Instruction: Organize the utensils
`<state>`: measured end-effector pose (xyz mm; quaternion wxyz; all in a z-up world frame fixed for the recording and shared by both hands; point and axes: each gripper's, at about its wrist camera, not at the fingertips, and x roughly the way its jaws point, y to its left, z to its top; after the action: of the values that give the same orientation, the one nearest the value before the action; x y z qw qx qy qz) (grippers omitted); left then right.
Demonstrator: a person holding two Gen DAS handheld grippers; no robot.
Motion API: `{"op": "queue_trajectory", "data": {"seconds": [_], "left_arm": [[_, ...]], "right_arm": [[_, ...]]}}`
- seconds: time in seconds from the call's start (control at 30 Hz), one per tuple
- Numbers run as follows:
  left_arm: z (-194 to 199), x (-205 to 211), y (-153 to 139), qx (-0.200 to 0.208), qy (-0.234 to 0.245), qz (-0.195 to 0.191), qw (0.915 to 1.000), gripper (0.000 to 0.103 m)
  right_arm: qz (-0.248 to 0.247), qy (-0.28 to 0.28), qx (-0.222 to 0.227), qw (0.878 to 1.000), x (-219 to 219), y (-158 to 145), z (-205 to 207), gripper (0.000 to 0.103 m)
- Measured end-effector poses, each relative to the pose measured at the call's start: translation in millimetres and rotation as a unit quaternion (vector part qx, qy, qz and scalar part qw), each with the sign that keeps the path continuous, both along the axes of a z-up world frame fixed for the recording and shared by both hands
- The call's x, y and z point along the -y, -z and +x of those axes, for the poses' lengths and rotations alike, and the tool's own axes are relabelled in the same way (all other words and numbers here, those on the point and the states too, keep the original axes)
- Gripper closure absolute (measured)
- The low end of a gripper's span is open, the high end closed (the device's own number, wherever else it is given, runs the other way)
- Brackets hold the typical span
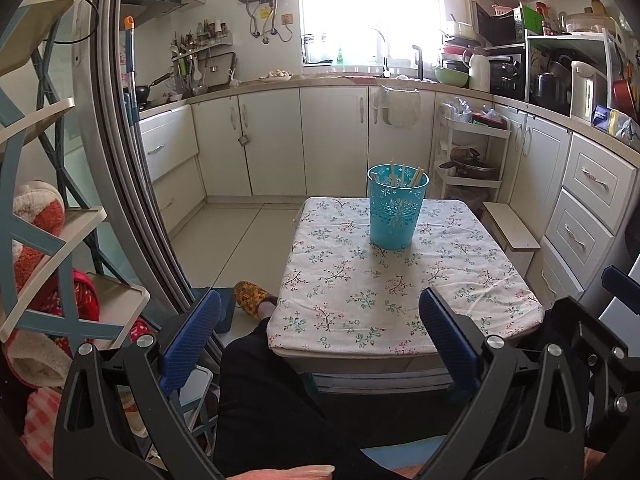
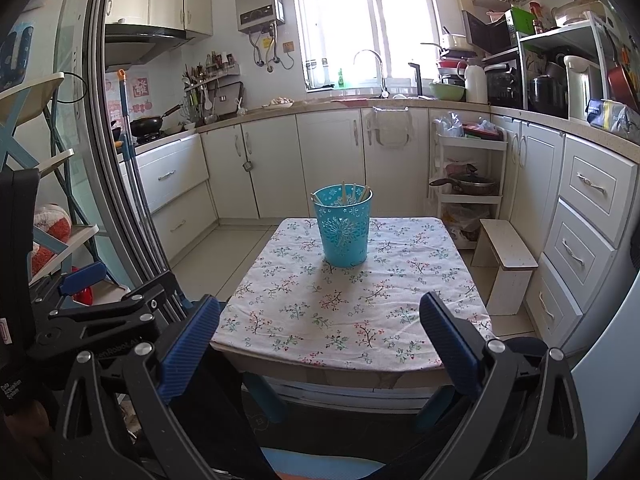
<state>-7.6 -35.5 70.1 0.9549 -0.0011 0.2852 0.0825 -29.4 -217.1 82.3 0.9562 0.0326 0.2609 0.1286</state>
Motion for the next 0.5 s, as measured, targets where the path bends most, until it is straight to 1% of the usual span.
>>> {"op": "queue_trajectory", "data": {"seconds": [0.1,0.2,0.27,0.33,0.4,0.43,0.5], "left_arm": [[6.4,1.8,2.1,-0.003,0.005,-0.002,1.0,0.007],[16.3,1.3,6.9,0.002,0.018,-0.015,0.9997,0.007],[25.7,-0.8,11.6,-0.001,0.018,-0.019,0.9997,0.007],[44.3,-2.4,19.4,-0.018,0.019,-0.023,0.9994,0.007],[70.0,-2.5,32.3,-0.036,0.016,-0.01,0.9992,0.008],[90.6,-2.0,44.5,-0.055,0.021,0.001,0.9983,0.007],[132.0,-1.8,73.2,-0.097,0.03,0.018,0.9947,0.007]], "right_arm": [[0.002,0.002,-0.008,1.0,2.4,3.4,7.4,0.007],[0.007,0.002,-0.025,1.0,6.3,10.7,20.0,0.007],[0.008,0.003,-0.039,0.999,7.1,18.0,32.5,0.007],[0.01,0.004,-0.053,0.999,7.1,25.9,46.8,0.007],[0.01,0.009,-0.066,0.998,7.4,35.7,67.9,0.007],[0.008,0.011,-0.071,0.997,7.1,41.3,77.1,0.007],[-0.001,0.021,-0.085,0.996,6.7,55.7,107.9,0.007]]}}
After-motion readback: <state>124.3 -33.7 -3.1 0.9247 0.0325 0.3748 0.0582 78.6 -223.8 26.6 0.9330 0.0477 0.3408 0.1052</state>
